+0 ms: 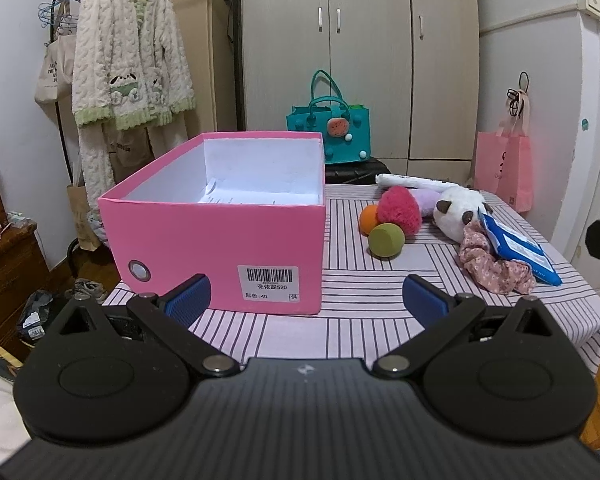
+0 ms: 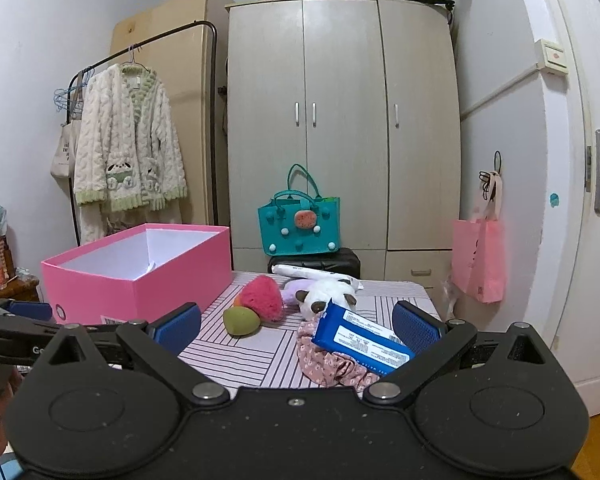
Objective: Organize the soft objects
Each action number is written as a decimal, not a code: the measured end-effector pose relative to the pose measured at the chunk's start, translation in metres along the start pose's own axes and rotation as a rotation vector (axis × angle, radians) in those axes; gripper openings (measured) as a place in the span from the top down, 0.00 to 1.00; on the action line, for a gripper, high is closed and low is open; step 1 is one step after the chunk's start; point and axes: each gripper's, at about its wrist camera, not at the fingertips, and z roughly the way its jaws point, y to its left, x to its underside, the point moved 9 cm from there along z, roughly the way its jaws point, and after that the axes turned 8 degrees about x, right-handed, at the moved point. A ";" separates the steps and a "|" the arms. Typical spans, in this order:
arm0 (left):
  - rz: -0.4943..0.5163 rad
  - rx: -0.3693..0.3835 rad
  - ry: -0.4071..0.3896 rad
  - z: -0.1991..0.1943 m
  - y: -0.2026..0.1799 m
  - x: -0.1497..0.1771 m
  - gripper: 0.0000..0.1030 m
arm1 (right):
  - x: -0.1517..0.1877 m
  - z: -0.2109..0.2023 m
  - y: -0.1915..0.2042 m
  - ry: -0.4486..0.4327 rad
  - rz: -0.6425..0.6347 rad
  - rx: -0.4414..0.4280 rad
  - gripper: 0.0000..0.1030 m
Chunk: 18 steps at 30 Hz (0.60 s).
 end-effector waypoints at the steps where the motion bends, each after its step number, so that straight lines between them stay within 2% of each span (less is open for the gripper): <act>1: 0.000 -0.001 -0.001 0.000 0.000 0.000 0.00 | 0.001 0.001 0.000 0.004 -0.001 0.002 0.00; 18: -0.027 0.013 -0.020 0.005 0.006 -0.002 0.00 | 0.008 0.028 0.000 0.047 0.013 0.038 0.00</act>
